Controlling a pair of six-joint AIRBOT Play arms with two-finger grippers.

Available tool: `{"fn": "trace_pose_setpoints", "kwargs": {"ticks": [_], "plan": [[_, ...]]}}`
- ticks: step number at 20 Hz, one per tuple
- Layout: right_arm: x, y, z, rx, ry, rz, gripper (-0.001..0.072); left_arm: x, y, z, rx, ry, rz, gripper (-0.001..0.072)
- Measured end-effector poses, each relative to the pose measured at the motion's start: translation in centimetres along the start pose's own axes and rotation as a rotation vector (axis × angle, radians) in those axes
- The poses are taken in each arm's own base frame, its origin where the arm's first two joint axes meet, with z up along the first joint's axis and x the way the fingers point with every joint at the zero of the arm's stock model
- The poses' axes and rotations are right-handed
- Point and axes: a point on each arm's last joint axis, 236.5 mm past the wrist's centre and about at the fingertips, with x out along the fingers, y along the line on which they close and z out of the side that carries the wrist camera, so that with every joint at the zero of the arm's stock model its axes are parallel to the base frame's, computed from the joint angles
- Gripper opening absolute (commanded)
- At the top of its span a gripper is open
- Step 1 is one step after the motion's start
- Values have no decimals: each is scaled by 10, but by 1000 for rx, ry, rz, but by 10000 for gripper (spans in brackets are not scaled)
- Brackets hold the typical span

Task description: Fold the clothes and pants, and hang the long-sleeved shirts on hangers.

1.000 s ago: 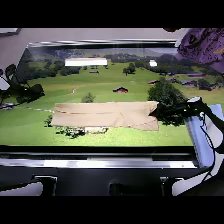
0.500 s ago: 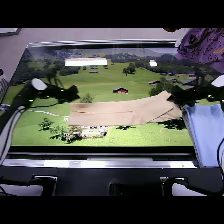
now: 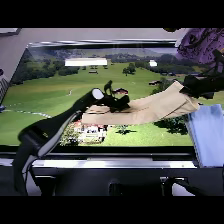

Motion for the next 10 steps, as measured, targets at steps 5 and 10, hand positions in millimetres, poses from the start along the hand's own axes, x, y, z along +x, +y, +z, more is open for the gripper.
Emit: {"fn": "trace_pose_setpoints", "kwargs": {"ticks": [5, 10], "plan": [[-5, 2, -3, -4, 14, -2, 24, 70, -40, -33, -72, 37, -78, 13], [-6, 3, -5, -1, 21, 1, 24, 90, -50, -39, -158, 36, -119, 12]]}}
